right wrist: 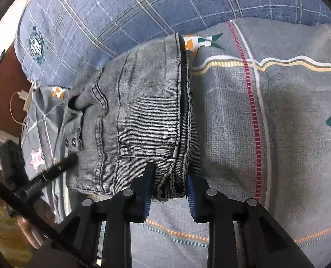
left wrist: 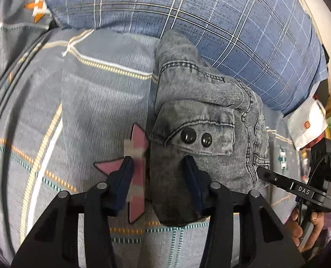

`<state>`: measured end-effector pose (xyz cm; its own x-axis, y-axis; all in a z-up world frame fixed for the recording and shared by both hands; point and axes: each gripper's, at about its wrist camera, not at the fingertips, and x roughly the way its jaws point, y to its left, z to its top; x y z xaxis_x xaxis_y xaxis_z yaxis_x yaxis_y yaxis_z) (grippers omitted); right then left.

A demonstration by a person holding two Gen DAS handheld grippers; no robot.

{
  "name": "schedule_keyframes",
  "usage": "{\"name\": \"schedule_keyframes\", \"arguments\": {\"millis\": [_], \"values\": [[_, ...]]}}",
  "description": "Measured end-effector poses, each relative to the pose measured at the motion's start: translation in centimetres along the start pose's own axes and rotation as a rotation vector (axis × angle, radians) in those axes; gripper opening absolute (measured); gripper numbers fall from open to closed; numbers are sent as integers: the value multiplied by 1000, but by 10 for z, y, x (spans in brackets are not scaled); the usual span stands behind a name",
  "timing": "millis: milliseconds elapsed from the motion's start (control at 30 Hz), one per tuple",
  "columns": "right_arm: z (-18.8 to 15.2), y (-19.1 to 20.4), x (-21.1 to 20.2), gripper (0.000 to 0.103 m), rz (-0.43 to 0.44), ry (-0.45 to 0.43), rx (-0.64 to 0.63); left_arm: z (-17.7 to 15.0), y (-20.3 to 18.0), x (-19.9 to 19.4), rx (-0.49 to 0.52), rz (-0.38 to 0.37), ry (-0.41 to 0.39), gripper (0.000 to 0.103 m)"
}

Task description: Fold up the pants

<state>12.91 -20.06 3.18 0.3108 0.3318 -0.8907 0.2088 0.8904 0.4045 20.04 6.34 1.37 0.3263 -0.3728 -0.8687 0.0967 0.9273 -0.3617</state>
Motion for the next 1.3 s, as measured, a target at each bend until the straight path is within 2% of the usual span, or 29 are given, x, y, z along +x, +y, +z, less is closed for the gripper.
{"name": "schedule_keyframes", "arguments": {"millis": [100, 133, 233, 267, 300, 333, 367, 467, 533, 667, 867, 1033, 1200, 1300], "values": [[2, 0, 4, 28, 12, 4, -11, -1, -6, 2, 25, 51, -24, 47], [1, 1, 0, 33, 9, -8, -23, -2, -10, -1, 37, 69, -46, 47], [-2, 10, -26, 36, -38, -103, -47, -9, -22, -18, 87, 128, -135, 49], [-3, 14, -32, 44, -51, -129, -58, -11, -26, -24, 105, 145, -164, 51], [-5, 20, -41, 49, -65, -169, -62, -14, -30, -31, 117, 155, -191, 60], [-7, 25, -50, 61, -68, -212, -55, -15, -32, -35, 123, 160, -210, 69], [-9, 30, -56, 64, -64, -232, -57, -17, -36, -43, 132, 168, -244, 71], [-15, 46, -71, 65, -53, -283, -83, -21, -44, -62, 155, 207, -329, 73], [-21, 56, -78, 66, -61, -304, -94, -23, -47, -71, 177, 218, -353, 82], [-34, 68, -83, 66, -100, -326, -86, -27, -54, -81, 199, 261, -377, 84], [-45, 77, -72, 66, -158, -335, -107, -39, -68, -83, 283, 402, -395, 84], [-49, 84, -66, 66, -201, -344, -155, -40, -65, -77, 287, 347, -337, 84], [-52, 87, -64, 66, -204, -344, -170, -46, -75, -82, 318, 383, -360, 84], [-52, 88, -64, 66, -207, -342, -182, -48, -75, -81, 314, 373, -347, 84]]}}
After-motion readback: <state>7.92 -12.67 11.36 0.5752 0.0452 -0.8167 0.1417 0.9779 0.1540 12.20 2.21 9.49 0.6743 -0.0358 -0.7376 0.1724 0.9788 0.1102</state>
